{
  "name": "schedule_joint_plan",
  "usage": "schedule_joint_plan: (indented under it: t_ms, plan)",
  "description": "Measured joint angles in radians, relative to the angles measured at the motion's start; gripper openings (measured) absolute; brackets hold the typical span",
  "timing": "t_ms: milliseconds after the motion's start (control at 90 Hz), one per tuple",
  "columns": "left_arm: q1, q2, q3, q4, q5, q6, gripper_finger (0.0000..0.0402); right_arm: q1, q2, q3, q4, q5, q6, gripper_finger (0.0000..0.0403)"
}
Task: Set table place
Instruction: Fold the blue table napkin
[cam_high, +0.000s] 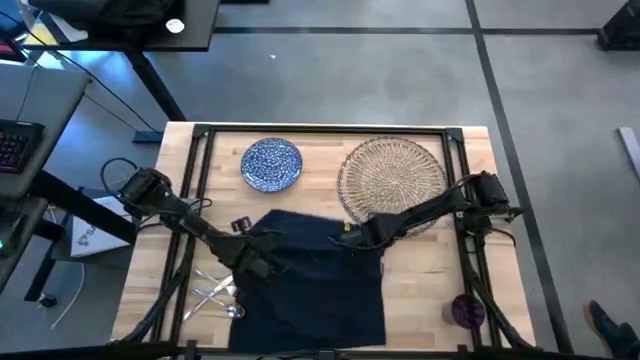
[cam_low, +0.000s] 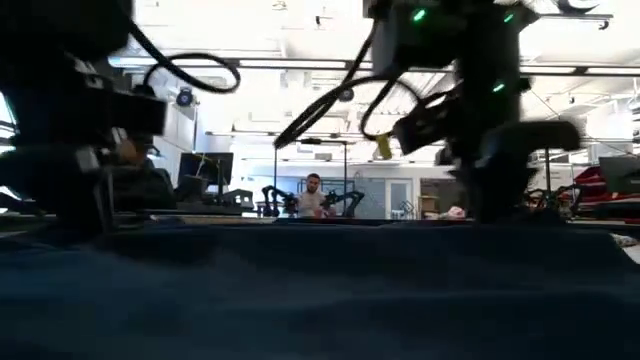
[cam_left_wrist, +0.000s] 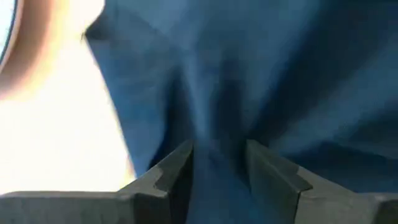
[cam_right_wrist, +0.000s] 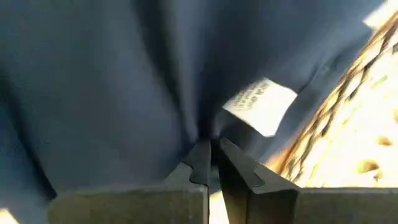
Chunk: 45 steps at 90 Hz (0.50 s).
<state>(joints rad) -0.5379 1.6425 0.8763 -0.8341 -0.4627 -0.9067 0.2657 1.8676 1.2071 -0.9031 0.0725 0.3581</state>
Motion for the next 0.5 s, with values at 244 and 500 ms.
schedule_joint_plan:
  t_ms: [244, 500]
  plan:
    - [-0.014, -0.097, 0.002, 0.101, -0.095, 0.08, 0.0126, -0.018, -0.033, 0.002, 0.129, 0.198, -0.119, 0.0]
    - [-0.025, -0.094, 0.001, 0.097, -0.1, 0.057, 0.0126, -0.155, -0.014, -0.098, 0.188, 0.174, -0.199, 0.0]
